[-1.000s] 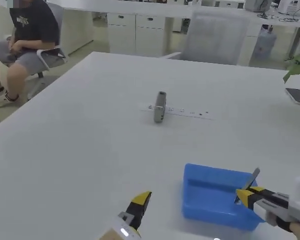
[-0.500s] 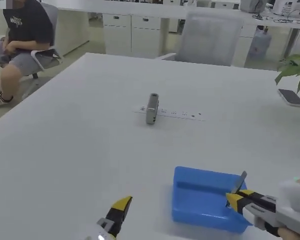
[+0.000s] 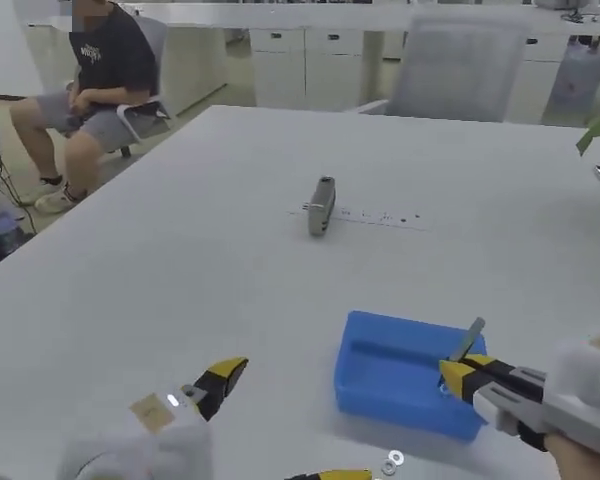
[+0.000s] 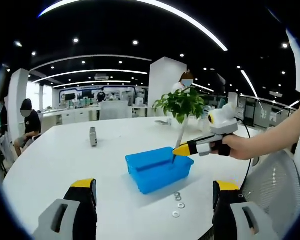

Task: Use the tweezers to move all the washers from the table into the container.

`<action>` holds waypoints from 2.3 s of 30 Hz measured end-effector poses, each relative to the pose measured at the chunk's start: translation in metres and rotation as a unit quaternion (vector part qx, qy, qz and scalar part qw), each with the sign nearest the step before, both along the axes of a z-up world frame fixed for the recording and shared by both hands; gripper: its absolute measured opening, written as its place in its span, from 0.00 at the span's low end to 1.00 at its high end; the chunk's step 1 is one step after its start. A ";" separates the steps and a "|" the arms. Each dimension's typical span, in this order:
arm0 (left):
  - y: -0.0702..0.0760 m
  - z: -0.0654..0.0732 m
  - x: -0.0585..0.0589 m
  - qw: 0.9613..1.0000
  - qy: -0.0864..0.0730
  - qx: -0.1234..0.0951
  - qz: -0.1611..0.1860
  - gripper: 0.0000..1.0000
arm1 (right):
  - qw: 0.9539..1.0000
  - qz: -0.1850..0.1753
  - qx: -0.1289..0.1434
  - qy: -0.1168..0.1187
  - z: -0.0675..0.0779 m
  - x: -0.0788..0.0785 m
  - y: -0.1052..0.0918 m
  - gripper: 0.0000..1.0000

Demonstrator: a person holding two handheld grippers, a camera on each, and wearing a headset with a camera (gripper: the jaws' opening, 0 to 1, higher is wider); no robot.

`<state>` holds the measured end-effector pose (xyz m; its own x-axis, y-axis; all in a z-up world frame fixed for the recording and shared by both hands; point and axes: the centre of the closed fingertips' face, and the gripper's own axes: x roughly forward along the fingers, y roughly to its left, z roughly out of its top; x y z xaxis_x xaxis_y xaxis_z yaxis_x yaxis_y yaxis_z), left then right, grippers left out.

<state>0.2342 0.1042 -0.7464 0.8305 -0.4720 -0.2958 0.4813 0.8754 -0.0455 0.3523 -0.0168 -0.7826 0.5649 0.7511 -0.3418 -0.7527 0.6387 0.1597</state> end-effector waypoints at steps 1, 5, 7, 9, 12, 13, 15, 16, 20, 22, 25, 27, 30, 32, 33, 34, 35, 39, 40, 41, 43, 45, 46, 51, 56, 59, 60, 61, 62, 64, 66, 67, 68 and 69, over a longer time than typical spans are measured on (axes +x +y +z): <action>0.000 -0.002 0.000 1.000 0.002 0.006 0.000 0.99 | 1.000 0.006 0.005 -0.006 0.003 0.000 0.001 0.03; 0.004 -0.002 0.001 1.000 0.004 0.008 0.008 0.99 | 1.000 0.011 0.016 -0.012 0.018 -0.006 0.001 0.03; 0.004 -0.001 0.001 1.000 0.002 0.003 0.008 0.97 | 1.000 0.009 0.020 -0.013 0.026 -0.010 0.001 0.03; 0.002 0.001 0.000 1.000 0.002 -0.005 0.003 0.94 | 0.999 0.005 0.030 -0.011 0.028 -0.011 -0.001 0.04; -0.001 0.003 0.000 1.000 -0.002 -0.015 -0.005 0.95 | 0.999 -0.004 0.046 -0.001 0.036 -0.023 0.002 0.04; -0.002 0.004 -0.001 1.000 -0.002 -0.017 -0.007 0.95 | 0.999 -0.007 0.046 -0.002 0.038 -0.028 0.004 0.04; -0.003 0.005 -0.001 1.000 -0.004 -0.018 -0.010 0.95 | 0.999 -0.012 0.045 0.001 0.039 -0.037 0.007 0.04; -0.003 0.005 -0.001 1.000 -0.004 -0.019 -0.011 0.95 | 0.999 -0.012 0.047 0.004 0.039 -0.041 0.010 0.04; -0.003 0.002 -0.001 1.000 0.000 -0.016 -0.013 0.95 | 0.999 -0.011 0.048 0.015 0.036 -0.057 0.023 0.04; -0.004 0.000 -0.002 1.000 0.004 -0.015 -0.015 0.95 | 0.998 -0.012 0.052 0.024 0.032 -0.064 0.029 0.04; -0.004 -0.002 -0.003 1.000 0.008 -0.011 -0.019 0.94 | 0.998 -0.013 0.053 0.039 0.021 -0.072 0.035 0.04; -0.005 -0.003 -0.003 1.000 0.010 -0.009 -0.020 0.94 | 0.998 -0.015 0.043 0.044 0.012 -0.075 0.036 0.04; -0.004 -0.005 -0.003 1.000 0.015 -0.006 -0.021 0.93 | 0.998 -0.018 0.030 0.053 -0.001 -0.076 0.033 0.04; -0.003 -0.008 -0.004 1.000 0.019 -0.002 -0.021 0.92 | 0.998 -0.018 0.025 0.063 -0.009 -0.076 0.032 0.04; -0.004 -0.008 -0.004 1.000 0.019 0.000 -0.022 0.92 | 0.997 -0.016 0.022 0.067 -0.014 -0.076 0.032 0.04; -0.004 -0.008 -0.004 1.000 0.019 0.001 -0.023 0.91 | 0.997 -0.014 0.017 0.068 -0.016 -0.077 0.033 0.04; -0.005 -0.008 -0.004 0.999 0.019 0.001 -0.025 0.92 | 0.997 -0.011 0.012 0.069 -0.018 -0.078 0.034 0.04; -0.010 0.003 -0.005 0.999 -0.003 -0.021 -0.035 0.95 | 0.998 0.000 0.003 0.069 -0.027 -0.079 0.039 0.04; -0.009 0.005 -0.005 0.999 -0.006 -0.025 -0.033 0.95 | 0.998 0.007 0.000 0.068 -0.029 -0.081 0.042 0.04; -0.008 0.005 -0.005 0.999 -0.006 -0.025 -0.031 0.95 | 0.998 0.014 -0.008 0.065 -0.031 -0.083 0.044 0.05; -0.007 0.004 -0.004 0.999 -0.002 -0.028 -0.028 0.95 | 0.998 0.022 -0.019 0.062 -0.035 -0.084 0.047 0.05; -0.007 0.002 -0.005 0.999 0.002 -0.025 -0.027 0.94 | 0.998 0.028 -0.033 0.054 -0.039 -0.083 0.046 0.05; -0.006 0.001 -0.005 0.999 0.001 -0.019 -0.026 0.94 | 0.998 0.029 -0.036 0.050 -0.039 -0.082 0.046 0.05; -0.006 0.001 -0.005 1.000 0.001 -0.016 -0.026 0.94 | 0.998 0.028 -0.035 0.048 -0.041 -0.080 0.044 0.05; -0.006 0.000 -0.005 1.000 0.001 -0.010 -0.026 0.93 | 0.996 0.040 -0.074 0.020 -0.043 -0.081 0.041 0.04; -0.006 0.001 -0.005 1.000 0.001 -0.011 -0.026 0.93 | 0.995 0.052 -0.087 0.013 -0.044 -0.085 0.044 0.03; -0.006 0.001 -0.005 1.000 0.000 -0.011 -0.026 0.93 | 0.993 0.056 -0.099 0.002 -0.044 -0.086 0.044 0.03; -0.006 0.001 -0.005 1.000 0.000 -0.010 -0.027 0.93 | 0.993 0.061 -0.103 -0.001 -0.044 -0.088 0.045 0.03; -0.006 0.001 -0.005 1.000 0.001 -0.009 -0.027 0.93 | 0.992 0.063 -0.106 -0.003 -0.044 -0.088 0.046 0.03; -0.006 0.000 -0.005 1.000 0.001 -0.007 -0.028 0.92 | 0.993 0.059 -0.101 0.002 -0.044 -0.087 0.045 0.03; -0.006 0.000 -0.005 1.000 0.000 -0.006 -0.028 0.92 | 0.995 0.049 -0.078 0.024 -0.044 -0.086 0.043 0.02; -0.007 0.000 -0.005 1.000 0.000 -0.006 -0.029 0.92 | 0.996 0.048 -0.073 0.025 -0.044 -0.085 0.042 0.03; -0.007 0.000 -0.005 1.000 0.001 -0.006 -0.029 0.92 | 0.996 0.046 -0.076 0.026 -0.045 -0.084 0.040 0.03; -0.007 -0.001 -0.005 1.000 0.003 -0.004 -0.029 0.92 | 0.996 0.047 -0.076 0.026 -0.045 -0.085 0.040 0.03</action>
